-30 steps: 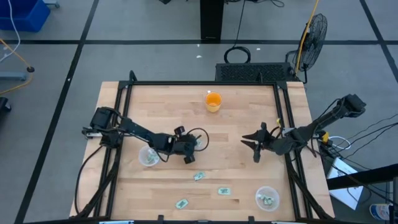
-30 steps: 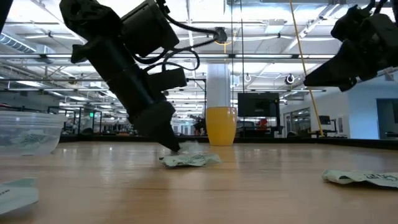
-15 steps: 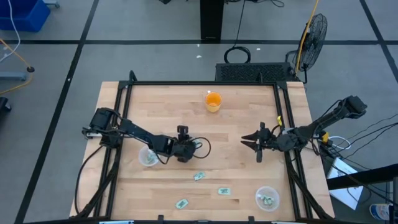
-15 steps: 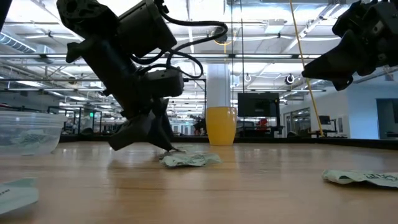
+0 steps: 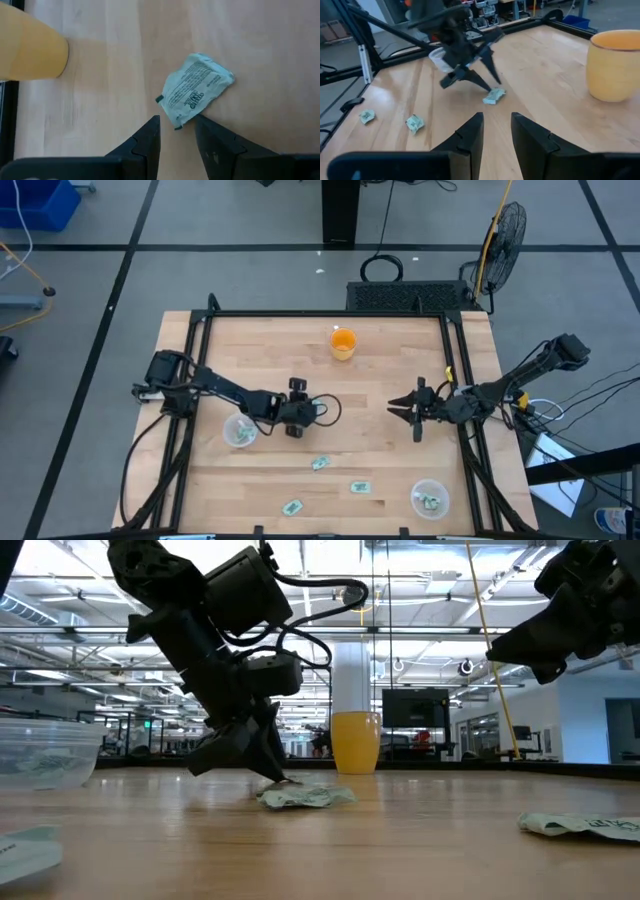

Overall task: Pick and place Stevia / Truvia into bins
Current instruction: Put the light green stevia packet into the left transparent container

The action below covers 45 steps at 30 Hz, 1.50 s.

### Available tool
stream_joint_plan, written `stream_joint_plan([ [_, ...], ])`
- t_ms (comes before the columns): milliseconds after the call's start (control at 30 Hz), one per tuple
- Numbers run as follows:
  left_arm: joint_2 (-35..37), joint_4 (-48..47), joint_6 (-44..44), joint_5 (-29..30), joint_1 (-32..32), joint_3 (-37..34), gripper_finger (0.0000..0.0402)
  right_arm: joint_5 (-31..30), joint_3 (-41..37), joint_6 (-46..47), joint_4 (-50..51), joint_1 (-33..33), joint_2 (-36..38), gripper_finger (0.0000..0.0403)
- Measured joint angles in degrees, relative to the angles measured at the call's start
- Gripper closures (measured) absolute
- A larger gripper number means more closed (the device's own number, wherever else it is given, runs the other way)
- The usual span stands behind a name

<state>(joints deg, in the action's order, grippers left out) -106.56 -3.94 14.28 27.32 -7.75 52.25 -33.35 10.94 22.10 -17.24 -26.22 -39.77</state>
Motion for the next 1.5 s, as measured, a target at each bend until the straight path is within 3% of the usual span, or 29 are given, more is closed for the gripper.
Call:
stream_joint_plan([
  [300,0.03,0.16,-1.22,-6.74,3.43,0.02,0.0392,0.67,0.0,-2.46,-4.54,0.0,0.02,0.0312],
  [800,0.22,1.77,-1.26,-2.77,0.54,0.56,0.0399,0.67,0.0,-2.27,-4.91,0.0,0.02,0.0312],
  [900,2.44,1.61,-0.63,-2.03,-0.85,1.61,0.0399,0.67,0.0,-2.26,-4.92,0.0,0.0,0.0312],
  [1000,6.51,-4.48,-1.9,-1.25,-1.77,2.22,0.0399,0.67,0.02,-2.23,-5.15,0.0,0.0,0.0312],
  [1100,11.92,-12.9,-6.1,-0.5,-2.78,2.51,0.04,1.08,0.04,-1.85,-5.09,-0.02,-0.14,0.0312],
  [1233,15.54,-12.43,-12.53,-1.81,-2.51,2.31,0.0394,3.63,0.06,-1.8,-4.91,-0.02,-0.37,0.0312],
  [1500,7.78,-5.12,-12.95,-9.02,0.39,2.21,0.0331,3.65,0.04,-1.78,-4.82,-0.02,-0.76,0.0303],
])
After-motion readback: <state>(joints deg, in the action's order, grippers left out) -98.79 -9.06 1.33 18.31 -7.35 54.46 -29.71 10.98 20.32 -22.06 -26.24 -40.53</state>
